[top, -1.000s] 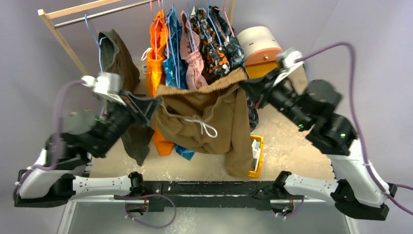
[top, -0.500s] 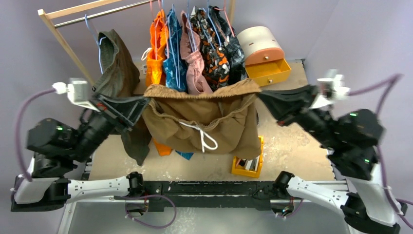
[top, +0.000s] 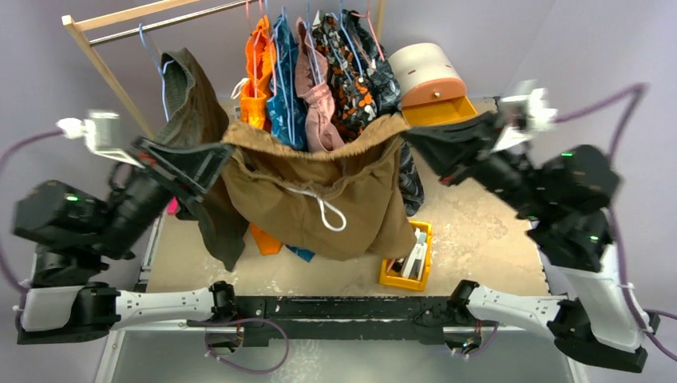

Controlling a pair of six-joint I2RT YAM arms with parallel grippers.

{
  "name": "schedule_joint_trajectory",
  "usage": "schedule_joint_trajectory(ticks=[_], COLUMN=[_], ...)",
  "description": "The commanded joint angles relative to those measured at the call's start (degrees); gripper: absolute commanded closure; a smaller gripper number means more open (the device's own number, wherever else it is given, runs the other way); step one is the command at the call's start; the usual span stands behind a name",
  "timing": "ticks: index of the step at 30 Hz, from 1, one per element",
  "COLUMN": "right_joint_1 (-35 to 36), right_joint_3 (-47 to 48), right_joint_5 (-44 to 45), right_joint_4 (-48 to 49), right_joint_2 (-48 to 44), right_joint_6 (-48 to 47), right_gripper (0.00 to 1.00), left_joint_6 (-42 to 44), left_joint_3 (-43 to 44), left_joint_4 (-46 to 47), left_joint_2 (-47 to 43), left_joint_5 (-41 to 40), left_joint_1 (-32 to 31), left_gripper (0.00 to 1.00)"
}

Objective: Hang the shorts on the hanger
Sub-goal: Adjust the shorts at the center of the board.

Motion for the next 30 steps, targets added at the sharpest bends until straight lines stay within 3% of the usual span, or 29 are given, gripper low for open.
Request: schedule_joint_trajectory(ticks=[1,4,7,14,23,30], right_joint_1=[-0.28,-0.22,-0.19,-0.24,-0.28,-1.60], right_joint_3=[13.85,12.04,4.33,-14.42,-27.56,-33.94], right_joint_5=[-12.42,-13.20,-10.81,1.76,14.75,17.05], right_joint_4=[7.94,9.52,8.84,7.21,4.63,4.93], right_joint_2=[-0.06,-1.26,-3.76,-7.16,-0.30,5.53], right_joint_6=[-2.33,-1.38,-1.27,3.51,15.87,24.17], right_gripper=[1.00,1.00,1.00,1.00,1.00,1.00], left_joint_6=[4.47,4.94,3.88,-4.07,-18.39,-39.36], left_joint_3=[9.94,8.48,3.06,-11.40,-32.32,-40.83], left_joint_4=[8.68,10.17,9.50,3.10,-0.31,-9.30], left_joint_2=[1.30,-0.03,-2.25,-7.30,-10.20,-7.96], left_joint_5=[8.07,9.51,7.41,-0.09,-6.62,-16.56], left_joint_1=[0.09,0.09,0.09,0.09,0.09,0.09], left_gripper=[1.00,1.00,1.00,1.00,1.00,1.00])
